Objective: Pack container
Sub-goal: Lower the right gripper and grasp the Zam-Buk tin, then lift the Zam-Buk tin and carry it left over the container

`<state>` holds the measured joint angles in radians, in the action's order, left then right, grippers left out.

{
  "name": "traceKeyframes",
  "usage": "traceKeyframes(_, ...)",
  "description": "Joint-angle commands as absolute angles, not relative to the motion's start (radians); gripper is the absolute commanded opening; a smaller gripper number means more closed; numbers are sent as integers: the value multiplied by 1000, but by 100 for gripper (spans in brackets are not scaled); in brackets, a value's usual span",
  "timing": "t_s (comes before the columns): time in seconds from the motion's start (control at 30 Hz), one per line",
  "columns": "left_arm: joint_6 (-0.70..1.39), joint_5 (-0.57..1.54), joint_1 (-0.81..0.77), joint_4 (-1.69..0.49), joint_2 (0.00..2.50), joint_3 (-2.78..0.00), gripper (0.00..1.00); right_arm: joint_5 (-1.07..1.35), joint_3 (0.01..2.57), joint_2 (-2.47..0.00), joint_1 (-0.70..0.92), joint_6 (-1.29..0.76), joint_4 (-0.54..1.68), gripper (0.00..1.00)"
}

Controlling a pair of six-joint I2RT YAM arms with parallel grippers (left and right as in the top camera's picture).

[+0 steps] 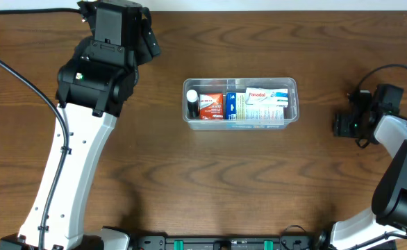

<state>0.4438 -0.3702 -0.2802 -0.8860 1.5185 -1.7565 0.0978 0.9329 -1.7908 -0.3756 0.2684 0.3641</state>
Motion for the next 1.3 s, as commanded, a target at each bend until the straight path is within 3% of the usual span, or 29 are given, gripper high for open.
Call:
traceKeyframes(0.0, 430, -387, -276, -886, 1516, -1764, 98, 119, 882, -1833, -365, 289, 386, 68)
traceKeyframes(0.23, 430, -387, -276, -886, 1516, -1764, 98, 225, 882, -1833, -365, 289, 416, 67)
traceKeyframes(0.53, 430, -387, -276, -886, 1516, -1764, 98, 225, 882, -1833, -352, 320, 425, 81)
traceKeyframes(0.67, 430, -387, -276, -886, 1516, -1764, 98, 216, 882, -1833, -351, 342, 421, 73)
traceKeyframes(0.93, 430, -387, -276, -886, 1516, -1764, 98, 128, 882, -1833, -350, 342, 419, 71)
traceKeyframes(1.1, 430, -387, -276, -886, 1516, -1764, 98, 128, 883, -1833, -326, 337, 419, 59)
traceKeyframes(1.27, 430, -387, -276, -886, 1516, -1764, 98, 128, 911, -1805, -282, 336, 453, 62)
